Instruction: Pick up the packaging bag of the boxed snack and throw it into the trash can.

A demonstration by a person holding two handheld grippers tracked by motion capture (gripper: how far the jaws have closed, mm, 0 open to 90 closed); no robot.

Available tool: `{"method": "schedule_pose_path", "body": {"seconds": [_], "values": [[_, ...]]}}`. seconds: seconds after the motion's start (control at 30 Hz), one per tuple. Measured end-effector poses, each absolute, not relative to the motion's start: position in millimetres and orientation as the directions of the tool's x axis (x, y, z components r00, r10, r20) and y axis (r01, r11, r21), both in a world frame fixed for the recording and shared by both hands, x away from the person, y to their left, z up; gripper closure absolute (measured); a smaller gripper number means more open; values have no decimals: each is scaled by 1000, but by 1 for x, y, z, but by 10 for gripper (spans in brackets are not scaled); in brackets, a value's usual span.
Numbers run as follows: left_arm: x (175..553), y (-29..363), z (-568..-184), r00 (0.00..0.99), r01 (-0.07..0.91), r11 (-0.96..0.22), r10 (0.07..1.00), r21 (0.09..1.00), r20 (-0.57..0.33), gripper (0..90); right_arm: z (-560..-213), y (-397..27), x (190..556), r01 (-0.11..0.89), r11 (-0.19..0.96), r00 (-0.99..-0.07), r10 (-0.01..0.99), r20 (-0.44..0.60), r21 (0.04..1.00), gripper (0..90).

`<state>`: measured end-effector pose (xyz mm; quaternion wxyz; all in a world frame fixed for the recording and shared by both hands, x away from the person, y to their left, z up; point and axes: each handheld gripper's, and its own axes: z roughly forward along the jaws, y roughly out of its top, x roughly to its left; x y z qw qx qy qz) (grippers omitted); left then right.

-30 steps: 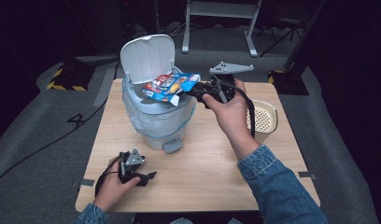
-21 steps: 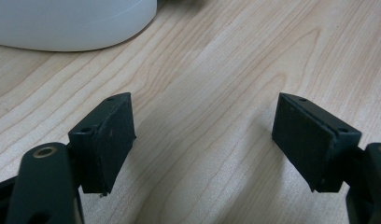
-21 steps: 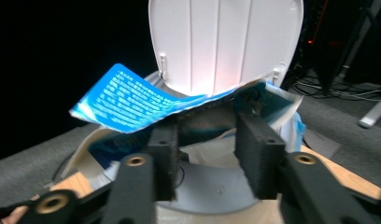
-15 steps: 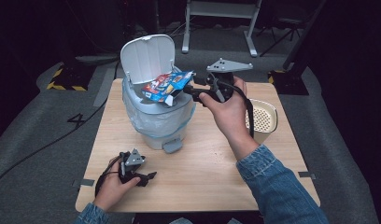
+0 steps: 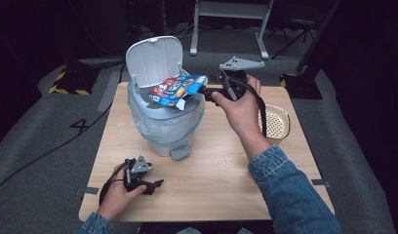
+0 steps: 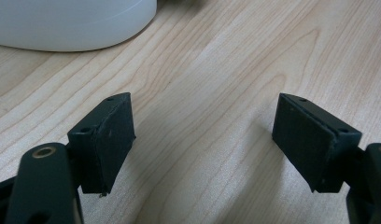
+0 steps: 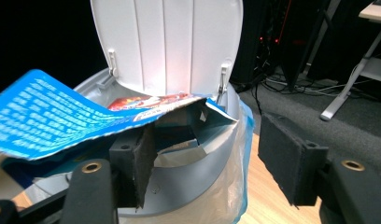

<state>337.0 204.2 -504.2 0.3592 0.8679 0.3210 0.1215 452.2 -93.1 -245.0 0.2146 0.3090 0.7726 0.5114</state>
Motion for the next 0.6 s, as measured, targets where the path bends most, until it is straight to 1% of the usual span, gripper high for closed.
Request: {"method": "schedule_pose_path", "body": {"seconds": [0.07,0.1,0.13,0.2,0.23,0.33,0.43,0.5,0.6], "values": [[337,204,-504,764,470,-535,645,701,-20,213,-247,-92,454,261,292,-721,693,-15,920,379],[337,204,-504,764,470,-536,645,701,-20,213,-247,-91,455,251,297,-724,689,-24,921,415],[337,204,-504,764,470,-536,644,702,-20,212,-247,-92,456,241,301,-731,681,-32,923,488],[337,204,-504,764,470,-536,644,702,-20,213,-246,-93,457,233,315,-747,663,-38,920,560],[337,204,-504,765,470,-536,644,701,-20,213,-245,-94,456,232,322,-750,660,-42,918,655],[337,204,-504,764,470,-536,645,701,-20,213,-243,-96,455,243,317,-765,644,-20,917,785],[337,204,-504,764,470,-535,644,702,-21,213,-240,-97,452,250,302,-769,640,-1,920,854],[337,204,-504,765,470,-536,644,701,-20,213,-238,-96,449,264,272,-771,636,33,925,878],[337,204,-504,765,470,-536,644,701,-20,213,-235,-96,444,342,202,-760,634,144,918,883]]}}
